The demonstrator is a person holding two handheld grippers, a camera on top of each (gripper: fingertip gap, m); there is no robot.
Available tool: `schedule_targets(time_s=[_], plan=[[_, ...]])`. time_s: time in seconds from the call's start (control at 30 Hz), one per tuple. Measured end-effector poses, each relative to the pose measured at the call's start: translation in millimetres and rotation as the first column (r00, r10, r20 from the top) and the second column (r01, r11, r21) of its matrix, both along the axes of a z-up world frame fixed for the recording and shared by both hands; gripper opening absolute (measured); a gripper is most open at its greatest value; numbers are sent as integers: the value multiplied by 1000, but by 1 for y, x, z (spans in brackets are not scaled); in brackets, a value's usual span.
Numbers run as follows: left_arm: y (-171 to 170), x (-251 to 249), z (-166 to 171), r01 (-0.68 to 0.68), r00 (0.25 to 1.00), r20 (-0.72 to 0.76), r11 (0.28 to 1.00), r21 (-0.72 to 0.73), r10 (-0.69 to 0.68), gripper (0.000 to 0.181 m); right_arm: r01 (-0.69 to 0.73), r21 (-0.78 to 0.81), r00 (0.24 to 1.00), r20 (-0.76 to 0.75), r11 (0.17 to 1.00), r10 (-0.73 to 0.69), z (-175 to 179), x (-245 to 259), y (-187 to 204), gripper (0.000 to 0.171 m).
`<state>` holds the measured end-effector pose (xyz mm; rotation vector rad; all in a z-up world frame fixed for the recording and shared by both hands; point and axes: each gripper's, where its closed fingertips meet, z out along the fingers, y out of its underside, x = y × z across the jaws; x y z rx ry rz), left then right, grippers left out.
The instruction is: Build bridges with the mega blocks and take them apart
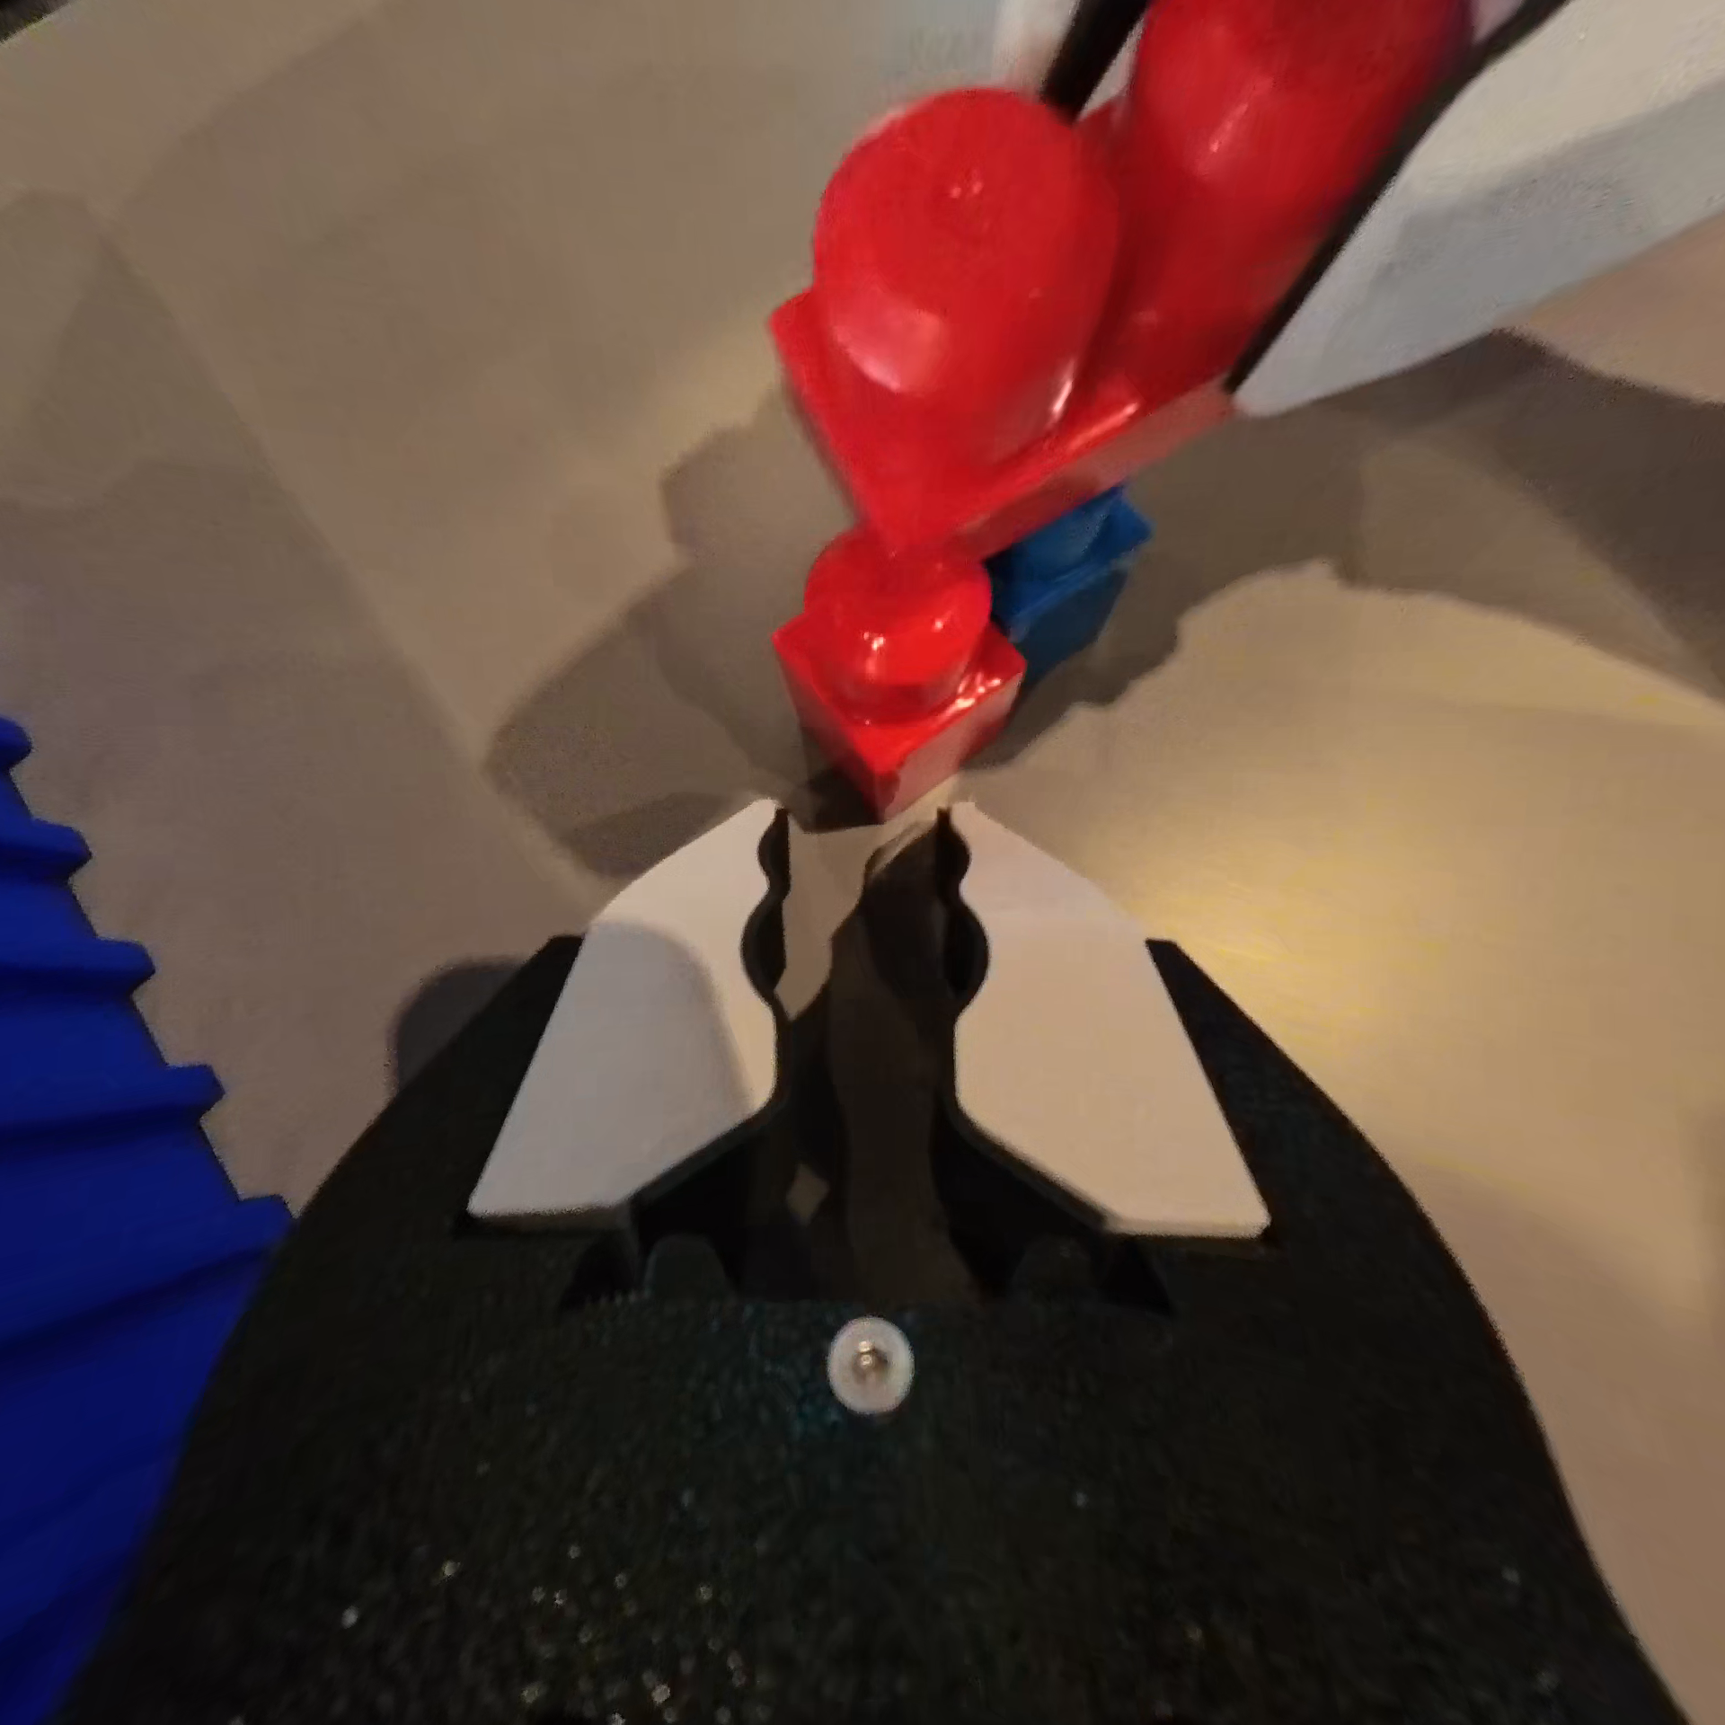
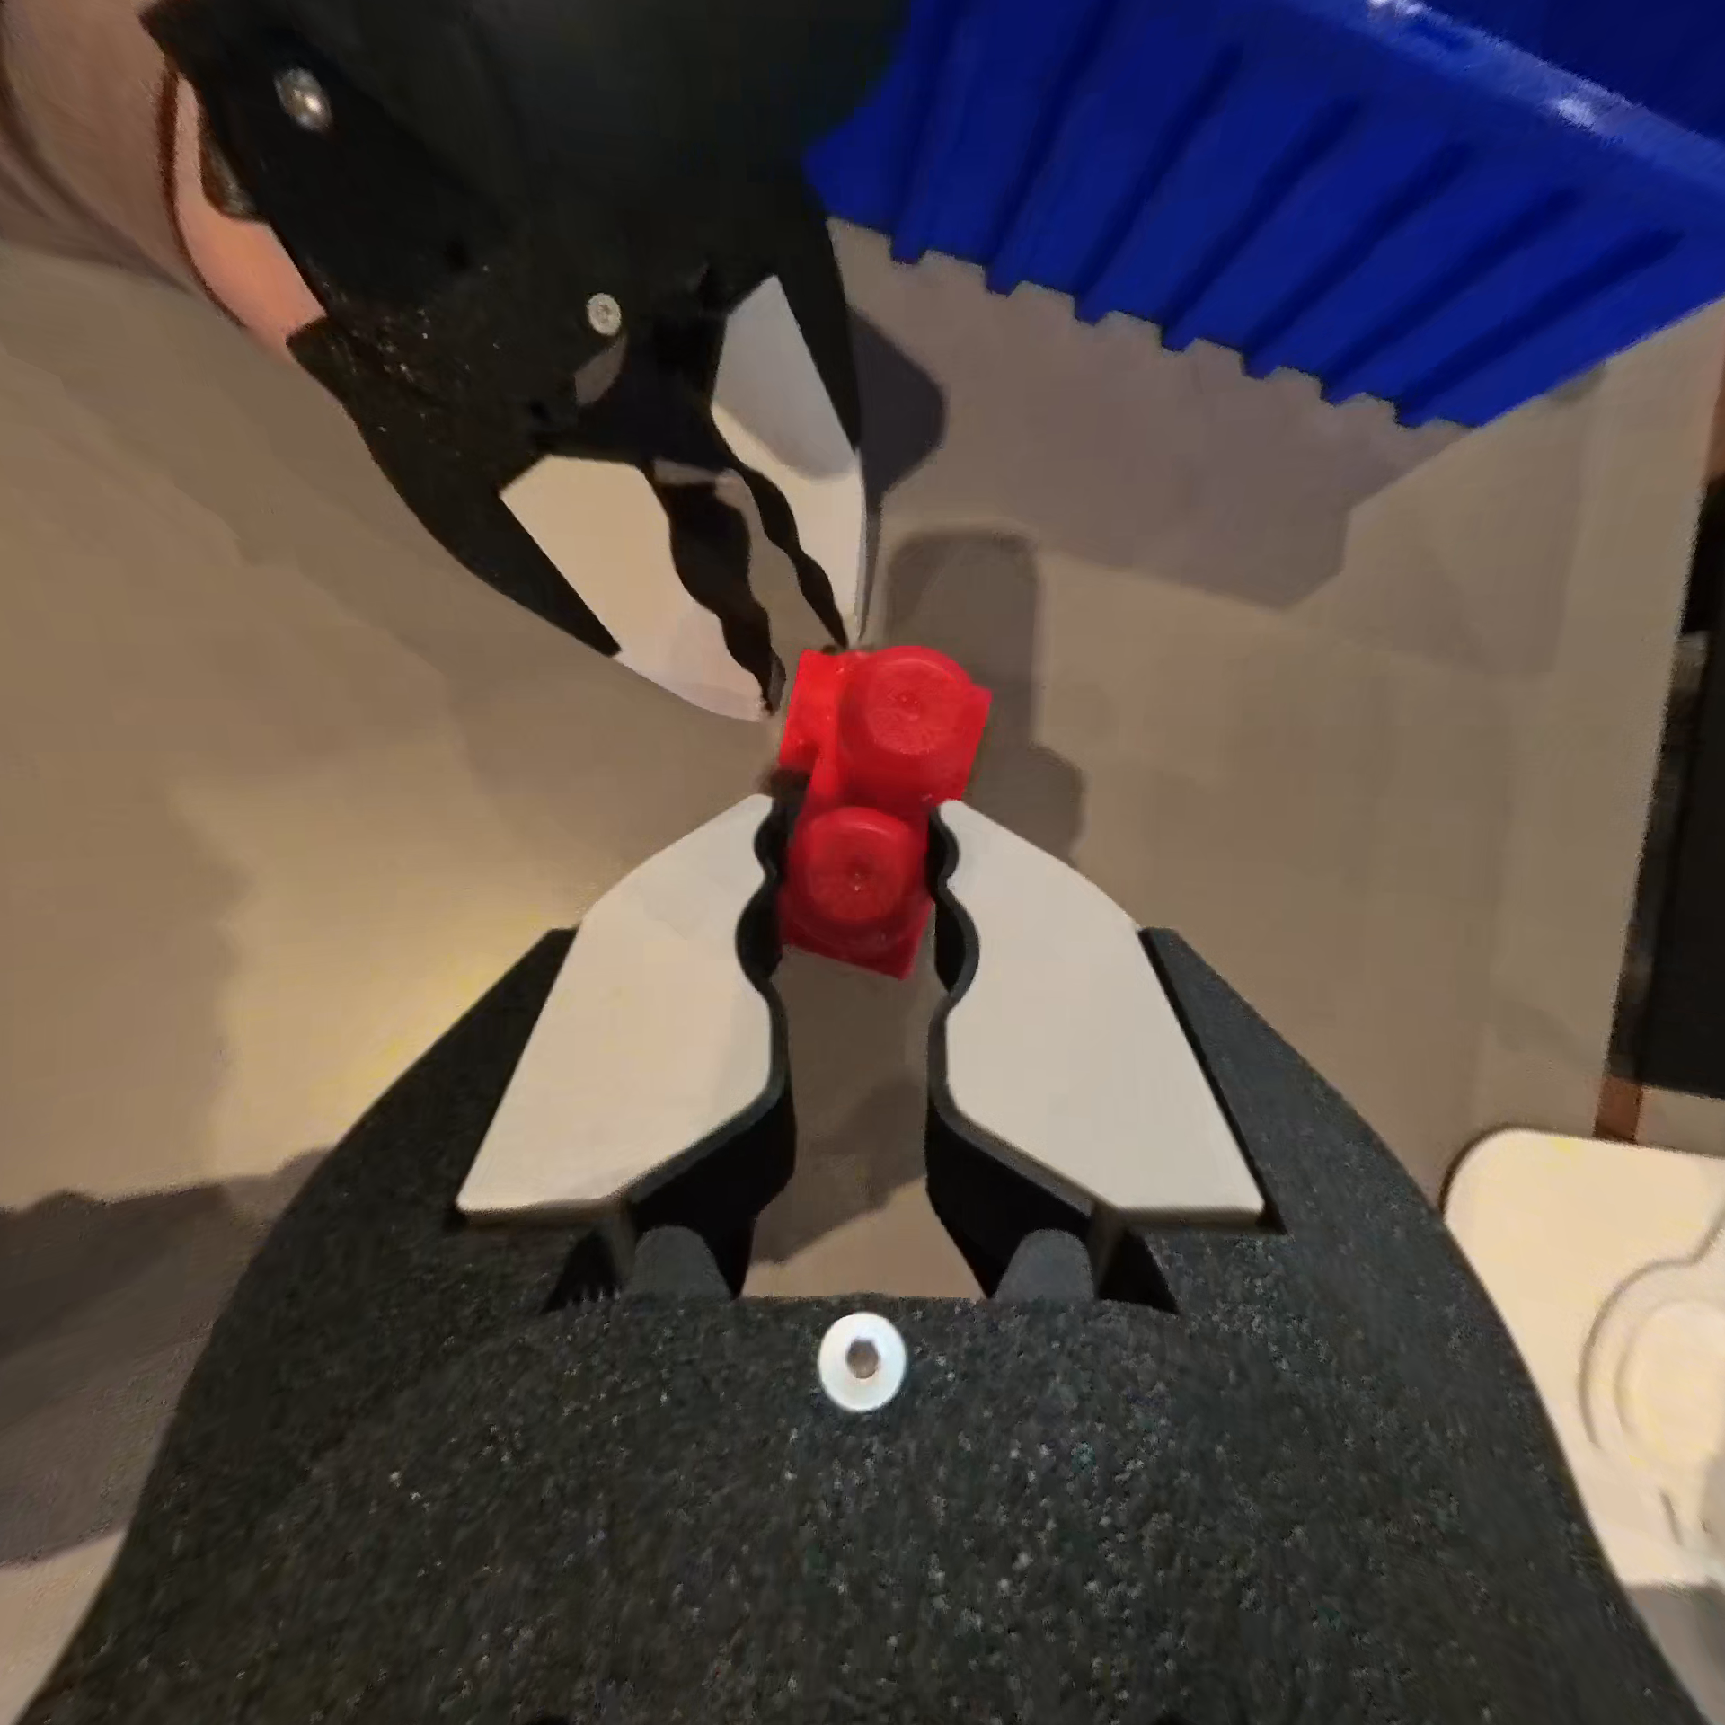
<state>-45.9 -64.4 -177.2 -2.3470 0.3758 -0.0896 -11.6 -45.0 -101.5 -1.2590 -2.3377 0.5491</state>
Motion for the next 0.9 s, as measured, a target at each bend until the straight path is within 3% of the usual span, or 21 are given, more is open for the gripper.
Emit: schedule_targets(time_s=[0.03, 0.17, 0.3, 0.9], plan=[[0, 0, -1, -1, 1000, 6, 1000, -5, 1, 29, -16, -10, 1000, 10, 1000, 16, -2, -3, 0, 28], [3, 2, -4, 0, 999, 36, 1000, -19, 1, 27, -43, -82, 999, 1, 996, 43, 3, -10, -2, 28], [6, 3, -5, -4, 999, 50, 1000, -16, 5, 23, -74, -6, 997, 37, 997, 74, 4, -8, 4, 28], [9, 7, -5, 16, 998, 57, 1000, 5, -16, 18, -176, 35, 982, 79, 984, 173, -18, -12, 6, 28]])
